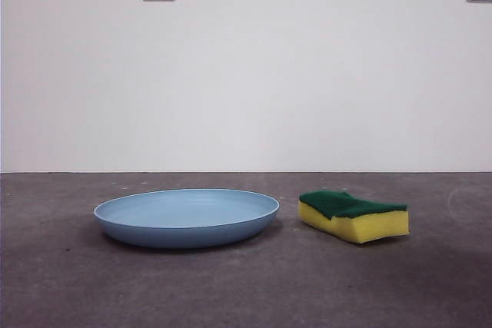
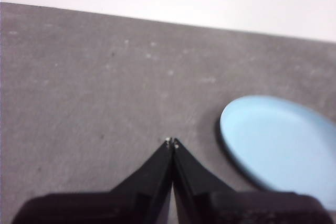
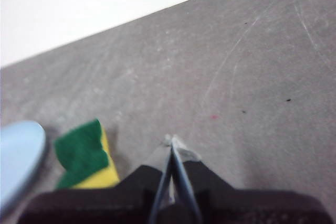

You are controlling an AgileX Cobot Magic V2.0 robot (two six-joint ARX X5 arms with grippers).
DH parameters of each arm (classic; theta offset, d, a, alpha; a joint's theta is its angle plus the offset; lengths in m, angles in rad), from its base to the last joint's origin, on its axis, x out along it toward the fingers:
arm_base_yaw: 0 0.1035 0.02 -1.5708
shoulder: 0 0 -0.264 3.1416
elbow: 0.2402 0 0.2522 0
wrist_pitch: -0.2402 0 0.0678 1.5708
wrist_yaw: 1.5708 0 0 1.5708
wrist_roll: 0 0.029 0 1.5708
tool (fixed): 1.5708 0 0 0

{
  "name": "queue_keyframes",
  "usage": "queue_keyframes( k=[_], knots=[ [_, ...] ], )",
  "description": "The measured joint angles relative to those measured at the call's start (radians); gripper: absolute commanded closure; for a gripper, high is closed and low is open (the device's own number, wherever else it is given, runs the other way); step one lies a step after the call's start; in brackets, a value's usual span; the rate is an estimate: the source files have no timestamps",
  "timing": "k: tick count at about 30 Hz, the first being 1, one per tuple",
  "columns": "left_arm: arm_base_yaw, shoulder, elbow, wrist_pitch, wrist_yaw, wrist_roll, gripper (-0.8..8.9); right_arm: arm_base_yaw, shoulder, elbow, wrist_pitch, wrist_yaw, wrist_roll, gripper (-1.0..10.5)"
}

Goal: Pick up the plate,pick up the cloth,clean the plate with the cloth

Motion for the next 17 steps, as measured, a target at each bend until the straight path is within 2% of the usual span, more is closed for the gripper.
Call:
queue_keyframes(
  k=[4, 9, 17],
  knots=[
    [0.0, 0.048, 0.103, -0.059, 0.002, -0.021, 8.21, 0.0, 0.079, 0.102, 0.002, -0.056, 0.028, 9.6],
    [0.0, 0.182, 0.234, -0.13, 0.021, -0.028, 8.21, 0.0, 0.24, 0.261, -0.066, -0.119, 0.026, 9.5],
    [0.0, 0.481, 0.433, -0.202, 0.131, -0.013, 8.2, 0.0, 0.537, 0.547, -0.278, -0.256, -0.105, 9.5]
  ],
)
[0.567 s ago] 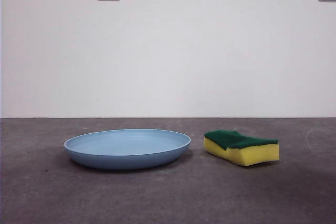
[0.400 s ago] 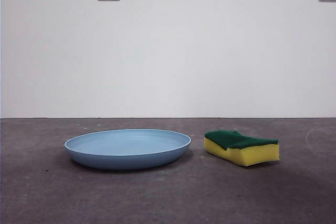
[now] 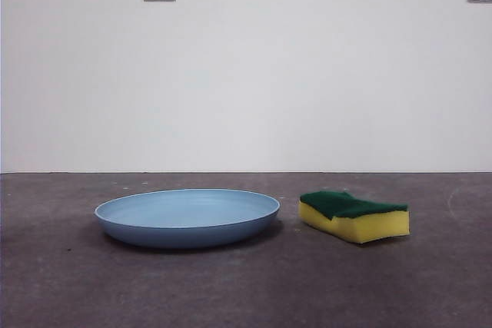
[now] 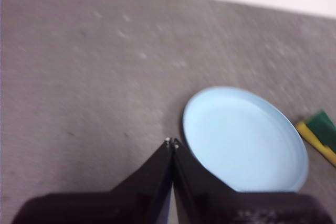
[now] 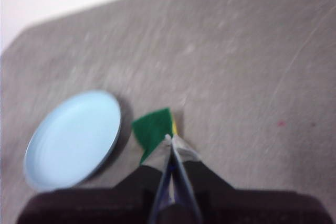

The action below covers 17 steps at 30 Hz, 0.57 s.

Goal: Pick up the plate,pick up the cloth,clean the plate with the cloth

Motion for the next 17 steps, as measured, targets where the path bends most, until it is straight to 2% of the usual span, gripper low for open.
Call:
queue_keyframes(
  k=[7, 10, 11, 13, 15, 17],
  knots=[
    [0.0, 0.266, 0.146, -0.12, 0.171, 0.048, 8.17, 0.0, 0.274, 0.266, -0.296, -0.1, -0.159, 9.3],
    [0.0, 0.336, 0.172, -0.154, 0.203, 0.055, 8.01, 0.0, 0.352, 0.327, -0.347, -0.103, -0.198, 7.9],
    [0.0, 0.35, 0.173, -0.155, 0.204, 0.055, 7.55, 0.0, 0.369, 0.337, -0.346, -0.103, -0.205, 7.1],
    [0.0, 0.366, 0.173, -0.164, 0.205, 0.055, 5.93, 0.0, 0.386, 0.344, -0.347, -0.101, -0.21, 5.9],
    [0.0, 0.371, 0.173, -0.163, 0.205, 0.055, 4.41, 0.0, 0.394, 0.345, -0.35, -0.1, -0.216, 5.2],
    [0.0, 0.371, 0.173, -0.16, 0.206, 0.055, 4.13, 0.0, 0.397, 0.344, -0.353, -0.1, -0.217, 5.0]
  ],
)
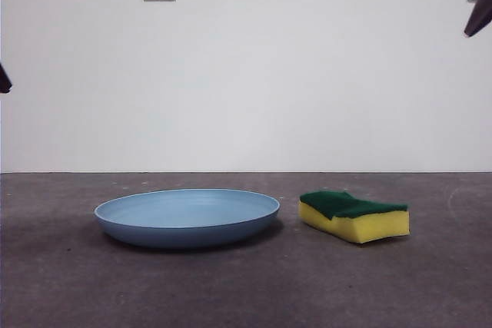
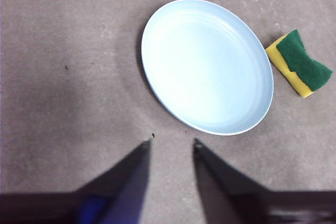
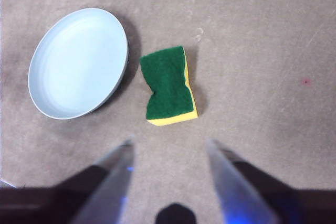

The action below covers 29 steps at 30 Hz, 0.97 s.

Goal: Pick up the plate,pick up the cloth,clean the plate with the cloth

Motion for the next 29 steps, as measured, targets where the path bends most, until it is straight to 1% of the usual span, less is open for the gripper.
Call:
queue_keyframes(
  k=[5, 9, 13, 17, 24, 29],
  knots=[
    [0.0, 0.01, 0.0, 0.009, -0.004, -0.009, 4.14, 0.0, 0.0, 0.0, 0.0, 0.0, -0.002, 5.0],
    [-0.003, 0.072, 0.002, 0.056, -0.003, -0.016, 4.14, 0.0, 0.0, 0.0, 0.0, 0.0, -0.002, 5.0],
    [-0.015, 0.193, 0.057, 0.076, -0.003, -0.017, 4.14, 0.0, 0.001, 0.0, 0.0, -0.001, 0.003, 5.1],
    [-0.029, 0.333, 0.156, 0.11, -0.003, -0.017, 4.14, 0.0, 0.001, 0.0, 0.0, -0.001, 0.005, 5.1],
    [-0.051, 0.577, 0.317, 0.114, -0.004, -0.016, 4.14, 0.0, 0.001, 0.0, 0.0, -0.001, 0.005, 5.1],
    [-0.076, 0.708, 0.383, 0.131, -0.021, -0.016, 4.14, 0.0, 0.001, 0.0, 0.0, -0.001, 0.005, 5.1]
  ],
)
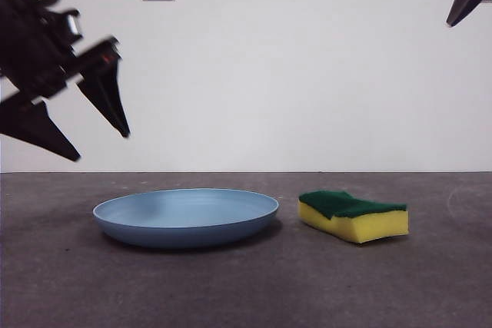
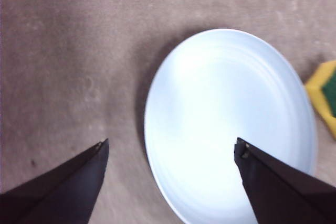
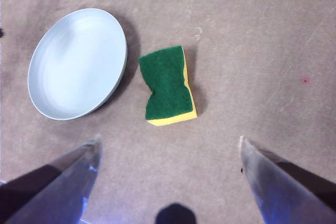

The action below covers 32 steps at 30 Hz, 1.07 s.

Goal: Pick up the plate,pick up the cloth,clean the plate with the cloth

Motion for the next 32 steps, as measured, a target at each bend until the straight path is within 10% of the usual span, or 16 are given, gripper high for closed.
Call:
queue_keyframes(
  k=[25, 32],
  knots=[
    [-0.077, 0.209, 0.006, 0.101, -0.061, 0.0, 5.08, 0.0, 0.0, 0.0, 0.0, 0.0, 0.008, 5.1],
    [-0.081, 0.209, 0.006, 0.091, -0.062, 0.008, 8.21, 0.0, 0.0, 0.0, 0.0, 0.0, 0.008, 5.1]
  ],
)
